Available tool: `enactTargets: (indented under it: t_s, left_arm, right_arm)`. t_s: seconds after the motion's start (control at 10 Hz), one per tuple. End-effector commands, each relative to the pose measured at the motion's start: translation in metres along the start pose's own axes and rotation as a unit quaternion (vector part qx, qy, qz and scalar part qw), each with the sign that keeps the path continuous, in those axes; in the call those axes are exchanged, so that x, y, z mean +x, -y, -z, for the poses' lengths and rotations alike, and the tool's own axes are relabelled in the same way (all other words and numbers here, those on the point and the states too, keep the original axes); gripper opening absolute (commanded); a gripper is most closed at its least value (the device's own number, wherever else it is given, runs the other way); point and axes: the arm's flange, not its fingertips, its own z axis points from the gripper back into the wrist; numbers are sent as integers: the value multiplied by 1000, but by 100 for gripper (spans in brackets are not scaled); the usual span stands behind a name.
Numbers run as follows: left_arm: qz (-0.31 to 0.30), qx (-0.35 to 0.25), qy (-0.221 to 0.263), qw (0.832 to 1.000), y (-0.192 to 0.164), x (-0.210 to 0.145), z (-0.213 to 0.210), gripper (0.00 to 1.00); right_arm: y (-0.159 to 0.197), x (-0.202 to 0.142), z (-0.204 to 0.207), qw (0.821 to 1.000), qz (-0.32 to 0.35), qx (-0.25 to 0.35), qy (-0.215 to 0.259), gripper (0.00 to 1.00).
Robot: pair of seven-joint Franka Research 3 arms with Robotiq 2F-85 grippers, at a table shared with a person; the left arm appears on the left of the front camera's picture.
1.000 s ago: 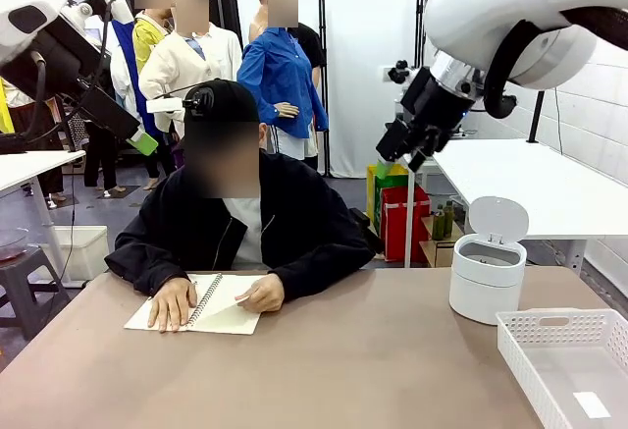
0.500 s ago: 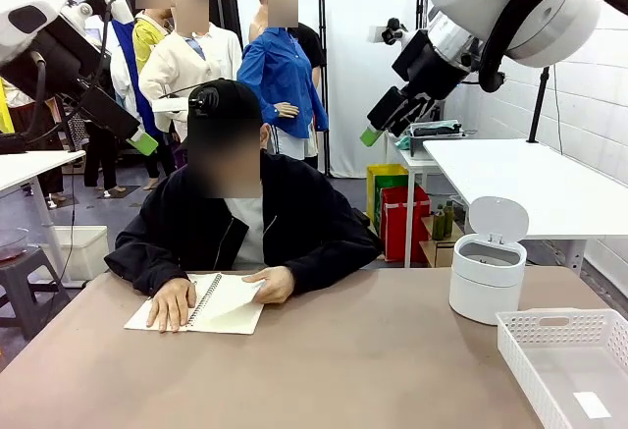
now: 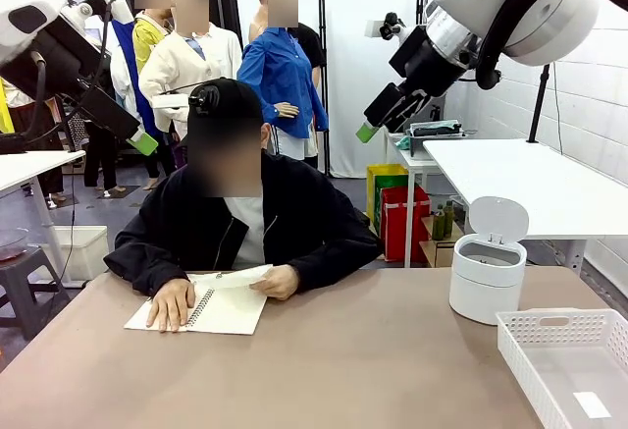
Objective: Sort the paper based on its condition.
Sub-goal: If a person hands you a paper, place it in the Organizing basket , and if it's crumpled, put it in the Trash can.
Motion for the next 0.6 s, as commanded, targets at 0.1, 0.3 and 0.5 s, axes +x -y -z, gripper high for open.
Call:
enactTargets:
  t_s: [0.1,0.3,0.5]
  left_arm:
    - [-1,0,-2,1000,0,-1,-1,100]
    - [-1,0,-2,1000,0,-1,-1,100]
    - [-1,0,-2,1000,0,-1,-1,100]
  right_arm:
    - [-3,9,-3,999,-4,28,-15,100]
    - [-8,12,-3,999,2,29,-17,100]
    - [-15,14,-5,999,10,32,-21,100]
